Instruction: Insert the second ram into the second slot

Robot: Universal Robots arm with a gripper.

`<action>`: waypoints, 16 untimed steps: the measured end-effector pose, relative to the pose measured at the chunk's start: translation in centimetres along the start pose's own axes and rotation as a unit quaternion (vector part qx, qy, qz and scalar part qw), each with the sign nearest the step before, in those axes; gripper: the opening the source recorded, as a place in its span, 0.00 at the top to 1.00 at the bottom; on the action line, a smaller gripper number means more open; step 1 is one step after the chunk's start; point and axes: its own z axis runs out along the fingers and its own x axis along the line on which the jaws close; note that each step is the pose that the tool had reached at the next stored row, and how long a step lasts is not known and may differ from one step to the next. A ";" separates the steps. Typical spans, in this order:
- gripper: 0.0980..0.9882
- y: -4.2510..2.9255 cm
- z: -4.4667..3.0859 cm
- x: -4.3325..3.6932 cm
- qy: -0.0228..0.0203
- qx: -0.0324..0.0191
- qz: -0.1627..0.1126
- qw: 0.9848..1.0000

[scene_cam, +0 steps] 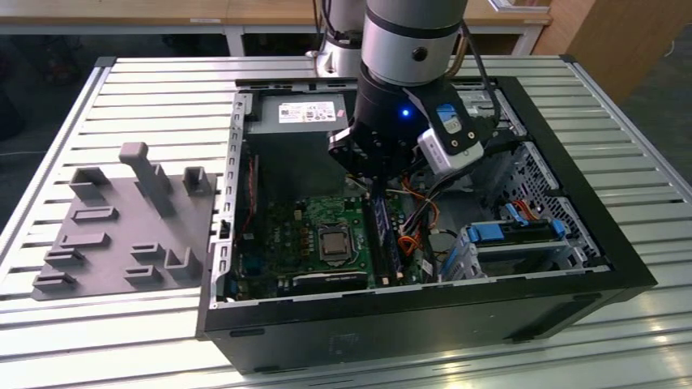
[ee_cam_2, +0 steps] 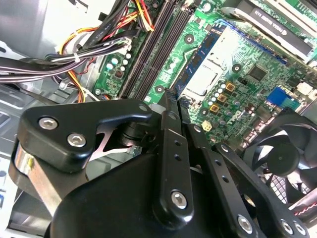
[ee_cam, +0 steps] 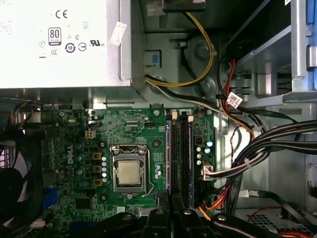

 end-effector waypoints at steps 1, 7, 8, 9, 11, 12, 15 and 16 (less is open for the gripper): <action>0.96 0.00 0.03 0.00 0.000 0.000 0.000 1.000; 0.96 0.00 0.18 0.00 0.000 0.000 0.000 1.000; 0.96 0.00 0.21 0.00 0.000 0.000 0.000 1.000; 0.96 0.00 0.26 -0.01 0.000 0.000 0.000 1.000; 0.96 0.00 0.34 -0.01 0.001 0.000 0.000 1.000; 0.96 0.00 0.38 -0.01 0.001 0.000 0.000 1.000; 0.96 0.00 0.55 -0.01 0.001 0.000 0.000 1.000; 0.96 0.00 0.62 -0.01 0.001 0.000 0.000 1.000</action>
